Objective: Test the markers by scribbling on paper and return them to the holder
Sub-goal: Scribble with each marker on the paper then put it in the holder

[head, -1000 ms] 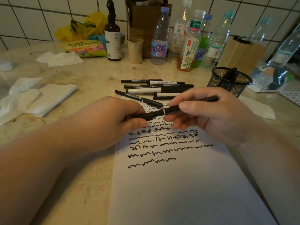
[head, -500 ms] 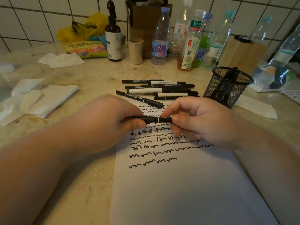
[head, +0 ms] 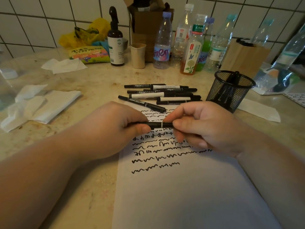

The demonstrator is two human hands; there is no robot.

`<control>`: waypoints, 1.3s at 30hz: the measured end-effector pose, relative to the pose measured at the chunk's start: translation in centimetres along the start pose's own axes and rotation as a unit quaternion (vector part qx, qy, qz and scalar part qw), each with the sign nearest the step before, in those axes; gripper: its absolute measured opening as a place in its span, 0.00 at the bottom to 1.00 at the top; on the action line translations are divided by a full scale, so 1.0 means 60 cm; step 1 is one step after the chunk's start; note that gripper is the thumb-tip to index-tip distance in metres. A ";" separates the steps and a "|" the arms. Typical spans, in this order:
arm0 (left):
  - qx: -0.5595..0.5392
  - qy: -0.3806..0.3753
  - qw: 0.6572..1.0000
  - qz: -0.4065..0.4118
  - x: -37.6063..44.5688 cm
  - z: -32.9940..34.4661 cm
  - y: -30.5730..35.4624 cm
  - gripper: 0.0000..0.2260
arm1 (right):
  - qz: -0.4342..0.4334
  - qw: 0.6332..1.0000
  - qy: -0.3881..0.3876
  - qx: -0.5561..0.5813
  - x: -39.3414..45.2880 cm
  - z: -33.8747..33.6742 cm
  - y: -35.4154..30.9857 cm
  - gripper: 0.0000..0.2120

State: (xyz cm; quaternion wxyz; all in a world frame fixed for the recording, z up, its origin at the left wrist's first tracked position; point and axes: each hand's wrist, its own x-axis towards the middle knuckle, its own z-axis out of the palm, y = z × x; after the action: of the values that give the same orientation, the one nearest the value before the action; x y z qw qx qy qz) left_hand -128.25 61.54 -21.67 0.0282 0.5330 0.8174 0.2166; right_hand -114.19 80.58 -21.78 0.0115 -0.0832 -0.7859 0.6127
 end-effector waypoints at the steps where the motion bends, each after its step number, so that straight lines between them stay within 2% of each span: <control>1: -0.029 -0.005 0.999 -0.012 0.001 0.001 0.001 0.11 | -0.011 0.999 -0.013 0.038 -0.001 -0.003 -0.001 0.09; 4: -0.100 0.015 0.995 -0.024 0.003 0.003 0.006 0.09 | -0.086 0.975 -0.061 0.197 -0.006 -0.016 -0.008 0.17; 6: -0.114 0.024 0.993 -0.022 0.004 0.005 0.010 0.11 | -0.147 0.971 -0.040 0.183 -0.007 -0.016 -0.009 0.14; 7: -0.116 0.027 0.993 -0.020 0.004 0.007 0.011 0.12 | -0.170 0.975 -0.006 0.146 -0.007 -0.015 -0.010 0.12; 9: -0.121 0.038 0.992 -0.019 0.005 0.008 0.008 0.18 | -0.220 0.967 0.105 0.071 -0.008 -0.015 -0.011 0.11; 10: -0.130 0.045 0.990 -0.020 0.005 0.009 0.006 0.21 | -0.247 0.951 0.180 0.050 -0.010 -0.017 -0.013 0.10; 12: -0.150 0.055 0.987 -0.027 0.005 0.008 0.003 0.23 | -0.293 0.890 0.349 0.024 -0.013 -0.031 -0.020 0.09; 14: -0.134 0.051 0.989 -0.027 0.003 0.008 0.002 0.21 | -0.315 0.814 0.487 0.011 -0.013 -0.059 -0.024 0.09; 17: -0.093 0.040 0.995 -0.023 0.002 0.006 0.006 0.16 | -0.308 0.752 0.583 0.008 -0.012 -0.090 -0.026 0.13; 19: -0.091 0.031 0.995 -0.024 0.001 0.006 0.006 0.14 | -0.296 0.737 0.607 0.021 -0.011 -0.092 -0.026 0.13; 22: -0.078 0.026 0.996 -0.026 0.001 0.006 0.006 0.14 | -0.290 0.742 0.602 0.048 -0.010 -0.076 -0.026 0.04; 25: -0.065 0.024 0.997 -0.028 0.001 0.006 0.006 0.12 | -0.276 0.747 0.602 0.045 -0.008 -0.072 -0.028 0.05; 28: -0.058 0.024 0.998 -0.032 0.000 0.005 0.006 0.10 | -0.219 0.775 0.589 0.066 -0.007 -0.074 -0.029 0.04; 31: -0.047 0.020 0.998 -0.036 -0.001 0.004 0.006 0.08 | -0.171 0.800 0.567 0.094 -0.008 -0.078 -0.022 0.10; 33: -0.045 0.022 0.998 -0.034 -0.002 0.004 0.007 0.09 | -0.181 0.806 0.556 0.091 -0.009 -0.075 -0.025 0.15; 36: -0.047 0.023 0.998 -0.032 -0.002 0.004 0.007 0.09 | -0.227 0.828 0.513 0.018 -0.013 -0.062 -0.027 0.16; 39: -0.041 0.019 0.999 -0.031 -0.002 0.003 0.008 0.09 | -0.211 0.878 0.414 -0.119 -0.011 -0.045 -0.020 0.13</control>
State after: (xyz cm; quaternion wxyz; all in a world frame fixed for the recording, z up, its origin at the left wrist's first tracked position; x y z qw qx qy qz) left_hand -127.71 61.65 -21.68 0.0415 0.5021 0.8241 0.2589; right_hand -113.33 82.83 -19.91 0.4548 -0.1617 -0.7754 0.4072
